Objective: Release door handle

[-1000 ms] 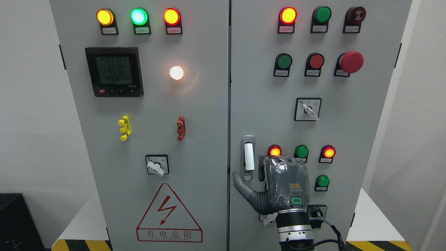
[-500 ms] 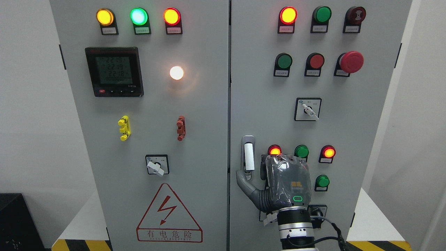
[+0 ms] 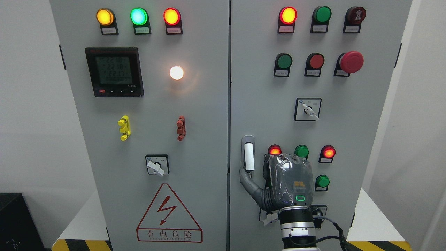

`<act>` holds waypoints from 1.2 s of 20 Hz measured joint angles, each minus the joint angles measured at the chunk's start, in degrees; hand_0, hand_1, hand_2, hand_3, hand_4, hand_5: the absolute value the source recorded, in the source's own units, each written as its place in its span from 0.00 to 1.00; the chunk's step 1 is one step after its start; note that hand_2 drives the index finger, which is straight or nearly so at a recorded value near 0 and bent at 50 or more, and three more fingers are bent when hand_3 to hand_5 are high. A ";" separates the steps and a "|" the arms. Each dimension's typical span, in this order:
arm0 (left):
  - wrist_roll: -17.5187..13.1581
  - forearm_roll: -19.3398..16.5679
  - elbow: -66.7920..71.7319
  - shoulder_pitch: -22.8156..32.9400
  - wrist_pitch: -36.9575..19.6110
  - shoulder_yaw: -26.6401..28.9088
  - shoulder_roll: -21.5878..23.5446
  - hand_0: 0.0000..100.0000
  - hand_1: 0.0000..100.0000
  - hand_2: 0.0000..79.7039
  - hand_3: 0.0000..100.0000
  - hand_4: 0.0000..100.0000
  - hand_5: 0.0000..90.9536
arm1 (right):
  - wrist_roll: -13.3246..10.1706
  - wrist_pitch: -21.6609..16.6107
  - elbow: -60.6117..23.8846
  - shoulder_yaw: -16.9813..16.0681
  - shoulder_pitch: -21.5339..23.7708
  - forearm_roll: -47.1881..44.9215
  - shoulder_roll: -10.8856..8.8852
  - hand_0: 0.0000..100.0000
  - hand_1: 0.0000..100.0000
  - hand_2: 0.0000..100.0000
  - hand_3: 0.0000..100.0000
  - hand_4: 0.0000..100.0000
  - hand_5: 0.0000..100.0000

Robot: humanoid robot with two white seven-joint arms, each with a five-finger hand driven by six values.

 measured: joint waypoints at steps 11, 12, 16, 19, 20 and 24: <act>0.00 0.00 0.00 0.00 0.00 0.00 0.00 0.00 0.00 0.03 0.08 0.01 0.00 | -0.20 0.05 0.00 -0.77 0.04 -0.10 0.00 0.31 0.31 0.88 1.00 1.00 0.97; 0.00 0.00 0.00 0.00 0.00 0.00 0.00 0.00 0.00 0.03 0.08 0.01 0.00 | -0.23 0.05 -0.02 -0.86 0.04 -0.11 0.00 0.31 0.31 0.88 1.00 1.00 0.97; 0.00 0.00 0.00 0.00 0.00 0.00 0.00 0.00 0.00 0.03 0.08 0.01 0.00 | -0.32 0.05 -0.17 -1.21 0.11 -0.14 0.00 0.32 0.31 0.88 1.00 1.00 0.97; 0.00 0.00 0.00 0.00 0.00 0.00 0.00 0.00 0.00 0.03 0.09 0.01 0.00 | -0.37 0.06 -0.33 -1.55 0.13 -0.15 0.00 0.32 0.31 0.88 1.00 1.00 0.97; 0.00 0.00 0.00 0.00 0.00 0.00 0.00 0.00 0.00 0.03 0.09 0.01 0.00 | -0.43 0.09 -0.41 -1.70 0.13 -0.15 0.00 0.33 0.31 0.88 1.00 1.00 0.97; 0.00 0.00 0.00 0.00 0.00 0.00 0.00 0.00 0.00 0.03 0.09 0.01 0.00 | -0.57 0.12 -0.59 -2.23 0.14 -0.16 0.00 0.33 0.31 0.87 1.00 1.00 0.97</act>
